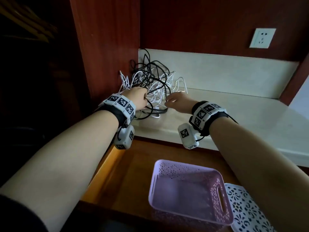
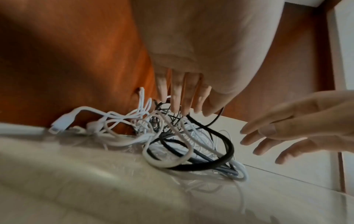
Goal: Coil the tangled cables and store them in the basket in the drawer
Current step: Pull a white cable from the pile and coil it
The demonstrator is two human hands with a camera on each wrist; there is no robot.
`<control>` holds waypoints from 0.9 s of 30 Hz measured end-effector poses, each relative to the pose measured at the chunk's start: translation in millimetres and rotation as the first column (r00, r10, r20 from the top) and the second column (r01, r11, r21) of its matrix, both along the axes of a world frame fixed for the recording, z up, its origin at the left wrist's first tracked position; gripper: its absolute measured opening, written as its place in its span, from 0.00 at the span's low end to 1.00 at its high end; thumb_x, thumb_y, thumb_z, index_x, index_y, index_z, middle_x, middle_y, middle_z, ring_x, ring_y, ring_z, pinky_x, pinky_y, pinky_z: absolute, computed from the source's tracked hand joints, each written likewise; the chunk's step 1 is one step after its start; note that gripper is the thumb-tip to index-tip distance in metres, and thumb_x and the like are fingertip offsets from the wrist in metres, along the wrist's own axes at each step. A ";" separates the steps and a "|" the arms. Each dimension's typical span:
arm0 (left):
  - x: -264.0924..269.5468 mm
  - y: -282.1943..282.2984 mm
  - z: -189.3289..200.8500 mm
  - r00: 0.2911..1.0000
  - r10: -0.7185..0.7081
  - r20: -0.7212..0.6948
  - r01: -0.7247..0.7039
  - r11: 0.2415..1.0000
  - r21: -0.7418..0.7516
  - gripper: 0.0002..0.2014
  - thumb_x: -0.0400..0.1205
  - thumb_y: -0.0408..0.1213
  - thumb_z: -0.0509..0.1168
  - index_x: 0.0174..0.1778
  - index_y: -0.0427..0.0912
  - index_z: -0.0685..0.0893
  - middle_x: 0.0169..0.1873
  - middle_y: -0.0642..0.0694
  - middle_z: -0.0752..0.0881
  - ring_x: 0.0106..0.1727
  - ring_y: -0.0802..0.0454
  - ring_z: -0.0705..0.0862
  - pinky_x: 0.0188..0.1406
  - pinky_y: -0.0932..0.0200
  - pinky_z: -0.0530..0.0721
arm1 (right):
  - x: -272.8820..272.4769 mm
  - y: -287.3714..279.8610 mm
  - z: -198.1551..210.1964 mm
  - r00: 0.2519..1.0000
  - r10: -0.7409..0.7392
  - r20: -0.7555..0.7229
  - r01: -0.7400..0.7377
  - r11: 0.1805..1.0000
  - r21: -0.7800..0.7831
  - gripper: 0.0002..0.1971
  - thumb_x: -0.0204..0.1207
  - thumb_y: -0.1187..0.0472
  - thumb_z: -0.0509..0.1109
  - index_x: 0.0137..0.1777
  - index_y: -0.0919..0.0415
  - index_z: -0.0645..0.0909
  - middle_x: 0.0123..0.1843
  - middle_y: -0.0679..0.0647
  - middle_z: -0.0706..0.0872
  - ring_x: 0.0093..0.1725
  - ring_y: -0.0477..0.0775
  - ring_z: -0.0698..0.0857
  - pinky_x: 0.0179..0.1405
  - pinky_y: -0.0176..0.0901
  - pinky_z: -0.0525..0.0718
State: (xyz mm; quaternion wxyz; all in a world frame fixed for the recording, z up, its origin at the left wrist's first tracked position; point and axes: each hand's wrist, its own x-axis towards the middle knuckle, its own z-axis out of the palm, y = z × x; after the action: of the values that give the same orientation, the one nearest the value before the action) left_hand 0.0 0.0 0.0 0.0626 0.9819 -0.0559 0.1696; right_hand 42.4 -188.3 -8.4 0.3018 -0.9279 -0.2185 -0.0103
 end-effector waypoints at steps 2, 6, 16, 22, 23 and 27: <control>-1.8 6.7 -3.1 0.999 0.033 -0.009 -0.034 0.998 -0.052 0.13 0.83 0.38 0.59 0.61 0.41 0.80 0.62 0.44 0.82 0.61 0.42 0.79 0.52 0.56 0.72 | 2.9 8.5 0.1 1.000 -0.009 0.001 0.009 1.000 0.013 0.18 0.78 0.56 0.69 0.65 0.62 0.80 0.62 0.58 0.84 0.61 0.57 0.83 0.63 0.44 0.79; -3.2 14.4 -16.9 1.000 0.016 0.006 -0.015 0.991 -0.132 0.13 0.83 0.36 0.58 0.61 0.40 0.81 0.58 0.41 0.84 0.58 0.40 0.81 0.56 0.48 0.81 | 8.4 28.7 -4.0 0.999 0.016 -0.034 -0.016 1.000 -0.006 0.20 0.78 0.56 0.69 0.69 0.61 0.77 0.63 0.57 0.84 0.59 0.56 0.82 0.59 0.42 0.78; 0.1 33.7 -29.1 0.993 -0.081 -0.087 0.049 0.948 -0.313 0.26 0.84 0.39 0.61 0.79 0.57 0.66 0.54 0.48 0.80 0.49 0.48 0.81 0.40 0.58 0.78 | 21.9 61.8 -13.5 0.995 0.101 -0.011 -0.101 0.994 -0.047 0.23 0.79 0.61 0.67 0.74 0.55 0.73 0.65 0.54 0.81 0.58 0.53 0.81 0.52 0.35 0.75; 4.2 32.4 -26.1 0.987 -0.062 -0.148 0.033 0.981 -0.193 0.25 0.83 0.41 0.62 0.77 0.53 0.69 0.70 0.45 0.72 0.67 0.44 0.75 0.58 0.53 0.77 | 27.6 61.3 -11.9 0.991 0.049 0.127 -0.046 0.999 -0.029 0.08 0.76 0.66 0.69 0.52 0.66 0.87 0.44 0.54 0.84 0.43 0.48 0.78 0.30 0.27 0.71; 4.8 31.0 -23.9 0.990 -0.050 -0.132 0.023 0.980 -0.197 0.24 0.82 0.40 0.64 0.75 0.52 0.71 0.70 0.45 0.72 0.67 0.43 0.74 0.59 0.51 0.77 | 27.6 58.6 -9.9 0.991 0.041 0.131 -0.038 0.999 -0.023 0.07 0.76 0.65 0.71 0.51 0.67 0.87 0.43 0.54 0.83 0.42 0.49 0.78 0.29 0.26 0.70; 9.2 24.6 -18.4 0.998 -0.003 0.059 0.018 0.968 -0.251 0.10 0.78 0.33 0.67 0.55 0.43 0.79 0.58 0.42 0.72 0.61 0.43 0.73 0.54 0.53 0.75 | 29.5 42.3 1.9 0.972 -0.085 0.219 0.073 0.995 0.061 0.08 0.78 0.64 0.68 0.48 0.68 0.85 0.45 0.59 0.86 0.43 0.56 0.81 0.41 0.42 0.78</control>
State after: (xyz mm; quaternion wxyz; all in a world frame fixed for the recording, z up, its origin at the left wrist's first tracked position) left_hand 9.2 24.6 -18.4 0.1858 0.9604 -0.0410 0.2037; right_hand 71.9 -146.0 -6.5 0.2992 -0.9207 -0.2134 -0.1312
